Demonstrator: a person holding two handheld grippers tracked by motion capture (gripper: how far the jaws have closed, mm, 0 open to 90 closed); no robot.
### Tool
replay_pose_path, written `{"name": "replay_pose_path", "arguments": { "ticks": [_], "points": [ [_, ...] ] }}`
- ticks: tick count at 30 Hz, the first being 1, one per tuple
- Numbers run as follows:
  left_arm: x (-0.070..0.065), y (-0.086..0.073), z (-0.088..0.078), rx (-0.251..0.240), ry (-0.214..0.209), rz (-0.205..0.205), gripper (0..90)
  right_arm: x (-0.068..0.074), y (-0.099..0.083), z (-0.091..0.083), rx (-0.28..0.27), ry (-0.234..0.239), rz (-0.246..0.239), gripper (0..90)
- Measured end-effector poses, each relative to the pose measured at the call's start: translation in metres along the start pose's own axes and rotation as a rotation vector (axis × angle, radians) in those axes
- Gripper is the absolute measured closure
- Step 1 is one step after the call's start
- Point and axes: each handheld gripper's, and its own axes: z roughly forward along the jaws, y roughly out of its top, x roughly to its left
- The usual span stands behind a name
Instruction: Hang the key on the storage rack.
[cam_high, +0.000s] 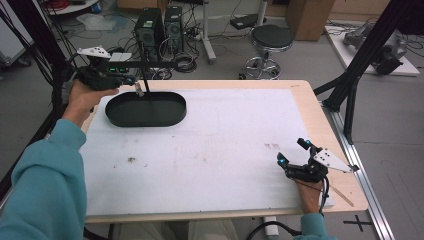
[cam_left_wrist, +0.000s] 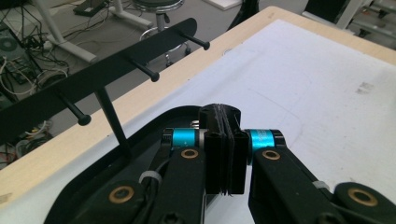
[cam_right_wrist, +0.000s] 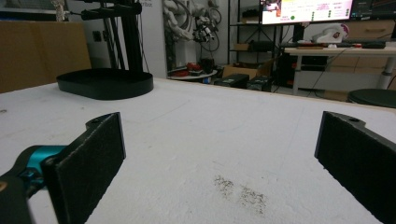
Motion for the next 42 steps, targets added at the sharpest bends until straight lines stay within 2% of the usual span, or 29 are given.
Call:
{"name": "replay_pose_path", "arguments": {
  "ticks": [5,9,12,16,18,20,27,35,42],
  "points": [
    [0.000,0.005,0.005,-0.015,0.014,-0.002,88.4,0.000,0.000,0.000,0.000,0.002,-0.001,0.9],
    [0.000,0.009,0.012,0.003,0.025,-0.005,88.4,0.000,0.000,0.000,-0.001,0.001,0.003,0.9],
    [0.000,0.014,0.017,-0.015,0.025,-0.013,88.4,0.000,0.000,0.000,-0.002,0.001,0.004,0.9],
    [-0.003,0.021,0.026,-0.003,0.041,0.001,88.4,0.000,0.000,0.000,-0.001,0.002,0.002,0.9],
    [-0.003,0.024,0.029,-0.002,0.046,-0.017,88.4,0.000,0.000,0.000,-0.002,0.002,0.006,0.8],
    [-0.004,0.029,0.033,0.018,0.062,-0.018,88.4,0.000,0.000,0.000,-0.002,0.002,0.005,0.9],
    [-0.005,0.040,0.043,0.038,0.089,-0.016,88.4,0.000,0.000,0.000,-0.002,0.003,0.005,0.9],
    [0.001,0.037,0.056,0.072,0.119,-0.044,88.4,-0.001,0.000,0.000,-0.003,0.007,0.006,0.8],
    [0.007,0.033,0.061,0.105,0.132,-0.051,88.4,-0.001,0.000,0.000,-0.001,0.009,0.010,0.9]
  ]
}}
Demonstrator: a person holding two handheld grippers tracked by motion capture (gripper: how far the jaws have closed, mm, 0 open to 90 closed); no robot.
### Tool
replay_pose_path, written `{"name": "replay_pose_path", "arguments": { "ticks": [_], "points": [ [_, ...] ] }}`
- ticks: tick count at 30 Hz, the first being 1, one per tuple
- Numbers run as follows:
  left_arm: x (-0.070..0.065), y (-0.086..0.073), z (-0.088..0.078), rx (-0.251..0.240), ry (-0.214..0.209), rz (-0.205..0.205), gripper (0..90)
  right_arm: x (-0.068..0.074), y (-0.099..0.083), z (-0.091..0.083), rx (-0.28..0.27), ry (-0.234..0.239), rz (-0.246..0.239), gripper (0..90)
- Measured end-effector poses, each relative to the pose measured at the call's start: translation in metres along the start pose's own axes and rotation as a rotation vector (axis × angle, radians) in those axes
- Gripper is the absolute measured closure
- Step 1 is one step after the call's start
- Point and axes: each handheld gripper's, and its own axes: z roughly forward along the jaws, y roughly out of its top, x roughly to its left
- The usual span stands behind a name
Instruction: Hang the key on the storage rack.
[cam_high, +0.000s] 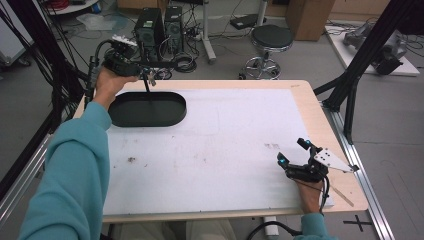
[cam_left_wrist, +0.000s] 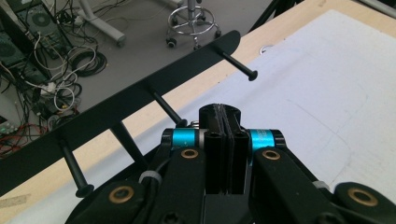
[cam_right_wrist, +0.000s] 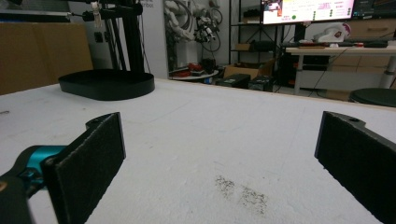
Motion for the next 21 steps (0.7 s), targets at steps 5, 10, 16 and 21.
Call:
{"name": "replay_pose_path", "arguments": {
  "ticks": [5,10,16,21],
  "points": [
    [0.0011,-0.0011,0.0039,0.016,0.012,0.004,88.4,-0.0001,-0.0001,0.0000,-0.001,-0.001,-0.001,0.9],
    [0.0024,-0.0018,0.0067,0.023,0.017,-0.004,88.3,-0.0002,0.0000,0.0000,0.001,0.000,-0.001,0.9],
    [0.0048,-0.0026,0.0082,0.027,0.021,-0.013,88.3,-0.0001,0.0000,-0.0002,0.002,-0.004,-0.001,0.9],
    [0.0072,-0.0035,0.0098,0.034,0.024,-0.018,88.3,-0.0001,0.0000,-0.0002,0.001,-0.003,-0.002,0.9]
  ]
}}
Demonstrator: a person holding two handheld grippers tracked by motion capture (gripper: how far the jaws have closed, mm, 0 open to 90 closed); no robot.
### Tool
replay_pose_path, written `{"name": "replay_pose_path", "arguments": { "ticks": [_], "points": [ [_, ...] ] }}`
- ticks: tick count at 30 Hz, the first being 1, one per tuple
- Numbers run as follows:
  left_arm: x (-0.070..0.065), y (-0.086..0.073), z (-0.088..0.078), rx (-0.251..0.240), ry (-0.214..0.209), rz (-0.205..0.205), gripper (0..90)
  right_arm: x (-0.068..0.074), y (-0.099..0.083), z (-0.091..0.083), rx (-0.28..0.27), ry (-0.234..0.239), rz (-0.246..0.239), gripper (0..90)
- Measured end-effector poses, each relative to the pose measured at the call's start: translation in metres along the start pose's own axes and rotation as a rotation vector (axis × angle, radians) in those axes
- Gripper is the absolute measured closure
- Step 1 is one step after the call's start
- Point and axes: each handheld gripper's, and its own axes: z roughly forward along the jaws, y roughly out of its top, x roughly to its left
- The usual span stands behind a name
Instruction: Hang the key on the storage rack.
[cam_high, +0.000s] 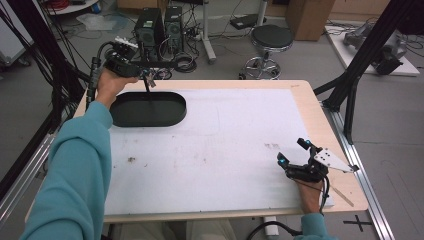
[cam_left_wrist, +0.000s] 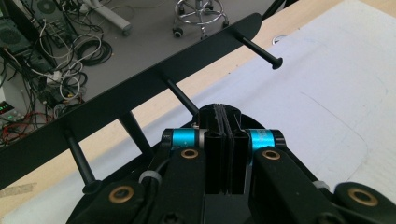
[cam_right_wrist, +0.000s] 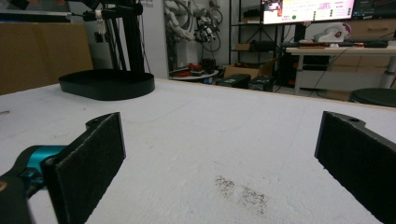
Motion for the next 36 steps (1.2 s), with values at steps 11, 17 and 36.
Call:
{"name": "replay_pose_path", "arguments": {
  "ticks": [11,17,36],
  "points": [
    [0.0006,-0.0004,0.0040,0.001,0.010,-0.009,88.3,-0.0003,0.0000,0.0001,-0.001,0.001,0.001,0.9],
    [0.0021,-0.0006,0.0042,-0.002,0.015,-0.021,88.3,-0.0004,0.0000,0.0000,0.000,0.002,0.001,0.9],
    [0.0055,-0.0013,0.0050,0.002,0.024,-0.030,88.3,-0.0004,0.0000,0.0000,-0.001,0.002,0.001,0.9]
  ]
}}
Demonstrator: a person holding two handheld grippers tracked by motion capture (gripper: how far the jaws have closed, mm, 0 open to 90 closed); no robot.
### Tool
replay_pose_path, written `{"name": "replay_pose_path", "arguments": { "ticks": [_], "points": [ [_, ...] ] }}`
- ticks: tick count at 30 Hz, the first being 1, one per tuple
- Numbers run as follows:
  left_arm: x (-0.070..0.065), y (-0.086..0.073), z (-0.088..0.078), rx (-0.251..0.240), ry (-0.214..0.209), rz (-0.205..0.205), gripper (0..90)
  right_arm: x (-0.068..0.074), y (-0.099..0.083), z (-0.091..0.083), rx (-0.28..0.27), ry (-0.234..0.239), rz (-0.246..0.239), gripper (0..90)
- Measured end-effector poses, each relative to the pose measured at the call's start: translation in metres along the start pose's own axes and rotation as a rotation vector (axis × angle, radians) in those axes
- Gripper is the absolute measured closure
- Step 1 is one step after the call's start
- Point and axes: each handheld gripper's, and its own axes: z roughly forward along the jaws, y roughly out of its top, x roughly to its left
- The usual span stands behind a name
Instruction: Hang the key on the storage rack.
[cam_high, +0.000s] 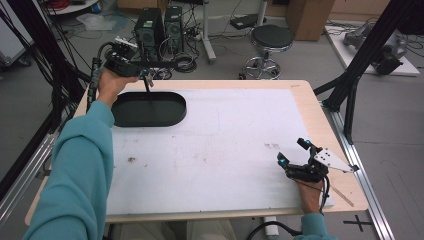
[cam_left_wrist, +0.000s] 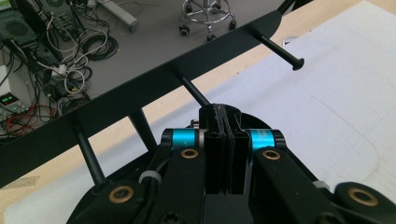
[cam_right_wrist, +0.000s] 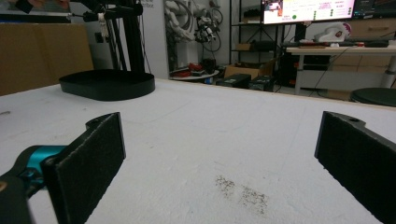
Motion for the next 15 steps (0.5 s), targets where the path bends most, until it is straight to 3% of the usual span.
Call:
{"name": "replay_pose_path", "arguments": {
  "ticks": [15],
  "points": [
    [0.0021,-0.0004,0.0002,-0.011,-0.008,0.009,88.2,0.0001,0.0000,0.0000,0.000,-0.001,0.000,0.9]
  ]
}}
